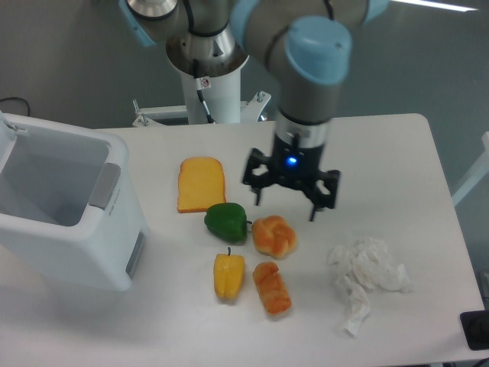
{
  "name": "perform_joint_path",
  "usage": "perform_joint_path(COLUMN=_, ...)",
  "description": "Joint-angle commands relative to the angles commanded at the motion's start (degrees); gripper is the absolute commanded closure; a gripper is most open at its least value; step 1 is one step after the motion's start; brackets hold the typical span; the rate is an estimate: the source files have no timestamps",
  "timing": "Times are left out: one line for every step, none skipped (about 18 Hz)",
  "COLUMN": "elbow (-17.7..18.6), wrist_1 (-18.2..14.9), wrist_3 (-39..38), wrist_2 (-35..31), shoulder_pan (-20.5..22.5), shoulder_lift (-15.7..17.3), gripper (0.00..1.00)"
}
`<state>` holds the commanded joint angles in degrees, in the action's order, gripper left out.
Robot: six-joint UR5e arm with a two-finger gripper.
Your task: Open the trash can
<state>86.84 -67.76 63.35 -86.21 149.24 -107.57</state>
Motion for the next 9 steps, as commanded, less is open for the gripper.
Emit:
perform_joint_path(elbow=-0.52, wrist_1=-0.09, wrist_3=1.68, wrist_2=-0.53, shoulder_pan=0.09, shoulder_lift=-1.23, gripper=0.00)
perform_joint_path(elbow=-0.96, wrist_1=0.00, wrist_3=3.00, wrist_2=-0.71, shoulder_pan=0.35, shoulder_lift=-2.02, gripper=0.00)
perform_joint_path(elbow=-1.40, wrist_1=0.00, wrist_3=4.58, wrist_2=-0.89, shoulder_pan=0.53, shoulder_lift=-2.64, gripper=0.00)
perform_joint_path(elbow=-1.84, wrist_1=-0.09, wrist_3=6.07, wrist_2=-0.89, shoulder_pan=0.53, shoulder_lift=-3.25, gripper=0.00)
perform_joint_path(elbow=-2.20, wrist_1=0.00, wrist_3=7.22, wrist_2=-0.89, shoulder_pan=0.44, shoulder_lift=-3.87, gripper=0.00)
perform_joint_path(elbow=-2.37, wrist_1=-0.09, wrist_3=7.84, wrist_2=-0.89, shoulder_pan=0.44, shoulder_lift=-4.14, gripper=0.00)
perform_joint_path(elbow=-2.64, wrist_1=-0.09, wrist_3=8.54, wrist_2=-0.89, shoulder_pan=0.44, shoulder_lift=-4.14, gripper=0.00)
perform_joint_path(elbow=-2.81, wrist_1=-0.17, wrist_3=9.24, wrist_2=-0.89, shoulder_pan=0.62, shoulder_lift=-4.05, gripper=0.00)
perform_joint_path(elbow=-2.90, wrist_1=-0.26, wrist_3=9.25, wrist_2=-0.89, shoulder_pan=0.70, shoulder_lift=-4.05, gripper=0.00)
